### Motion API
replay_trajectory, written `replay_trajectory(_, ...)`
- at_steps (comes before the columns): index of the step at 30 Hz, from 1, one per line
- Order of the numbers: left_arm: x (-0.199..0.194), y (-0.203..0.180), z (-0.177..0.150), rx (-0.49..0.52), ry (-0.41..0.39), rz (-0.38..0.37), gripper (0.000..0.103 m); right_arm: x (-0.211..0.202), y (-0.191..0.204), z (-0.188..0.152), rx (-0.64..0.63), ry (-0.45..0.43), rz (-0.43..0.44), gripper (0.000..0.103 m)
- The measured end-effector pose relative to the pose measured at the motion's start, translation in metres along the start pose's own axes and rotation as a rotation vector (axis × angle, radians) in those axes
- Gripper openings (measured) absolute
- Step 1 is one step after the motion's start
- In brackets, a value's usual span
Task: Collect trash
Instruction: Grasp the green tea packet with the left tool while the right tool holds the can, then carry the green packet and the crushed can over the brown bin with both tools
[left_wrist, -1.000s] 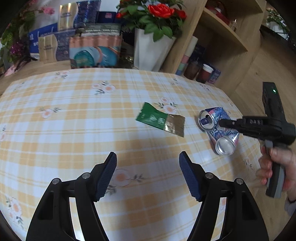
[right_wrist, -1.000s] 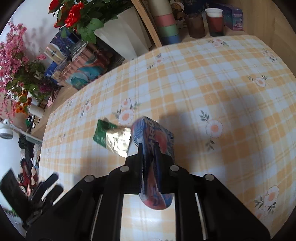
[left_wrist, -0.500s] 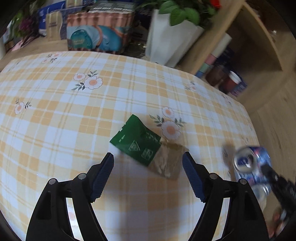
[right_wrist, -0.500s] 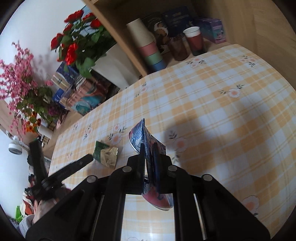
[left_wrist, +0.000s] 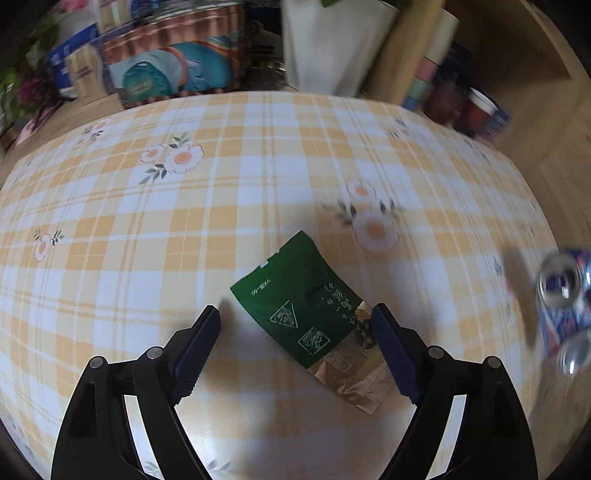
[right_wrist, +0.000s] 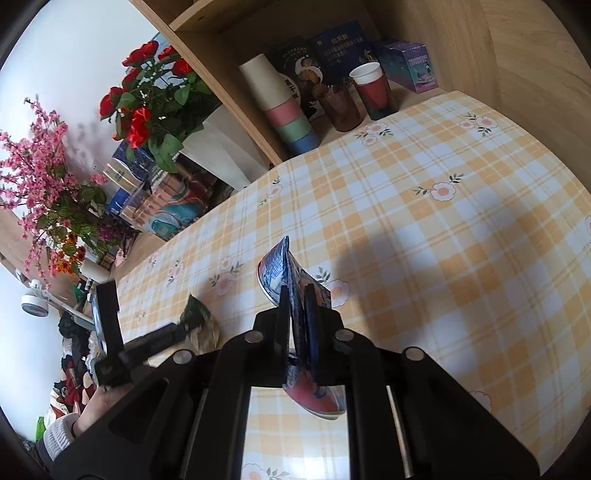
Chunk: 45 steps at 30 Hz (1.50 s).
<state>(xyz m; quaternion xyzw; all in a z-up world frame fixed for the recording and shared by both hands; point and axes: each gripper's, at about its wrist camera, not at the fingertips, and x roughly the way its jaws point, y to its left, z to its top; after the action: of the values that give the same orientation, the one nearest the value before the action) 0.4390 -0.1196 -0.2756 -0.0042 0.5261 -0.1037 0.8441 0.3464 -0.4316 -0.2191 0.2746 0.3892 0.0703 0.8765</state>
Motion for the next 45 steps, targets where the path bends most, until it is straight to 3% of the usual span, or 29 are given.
replay_trajectory(6,-0.019,0.015,-0.027,0.126,0.055,-0.005,0.082,0.0,0.006,-0.015,0.004,0.018,0.03,0.012)
replay_trajectory(9,-0.029,0.031,-0.038,0.034,0.085,-0.036,0.082,-0.002,0.01,-0.021,0.001,0.015,0.037,0.012)
replay_trajectory(13,-0.037,0.038,-0.049,-0.109,0.067,-0.066,0.082,-0.003,0.015,-0.027,0.0,0.018,0.046,0.012)
replay_trajectory(16,-0.033,0.029,-0.051,-0.184,0.037,-0.03,0.082,-0.004,0.018,-0.029,0.002,0.014,0.047,0.012)
replay_trajectory(19,-0.028,0.015,-0.047,-0.167,0.009,0.029,0.082,-0.009,0.023,-0.032,-0.021,-0.001,0.029,0.012)
replay_trajectory(20,-0.026,0.01,-0.047,-0.141,0.005,0.04,0.08,-0.011,0.024,-0.033,-0.027,-0.005,0.026,0.012)
replay_trajectory(23,-0.033,0.012,-0.05,-0.091,-0.016,0.003,0.037,-0.018,0.026,-0.037,-0.056,-0.017,0.018,0.012)
replay_trajectory(27,-0.042,0.028,-0.061,-0.081,-0.018,-0.07,0.023,-0.023,0.024,-0.045,-0.047,-0.019,0.023,0.012)
replay_trajectory(45,-0.185,0.037,-0.133,-0.038,-0.228,-0.189,0.02,-0.059,0.063,-0.109,-0.036,-0.032,0.097,0.012)
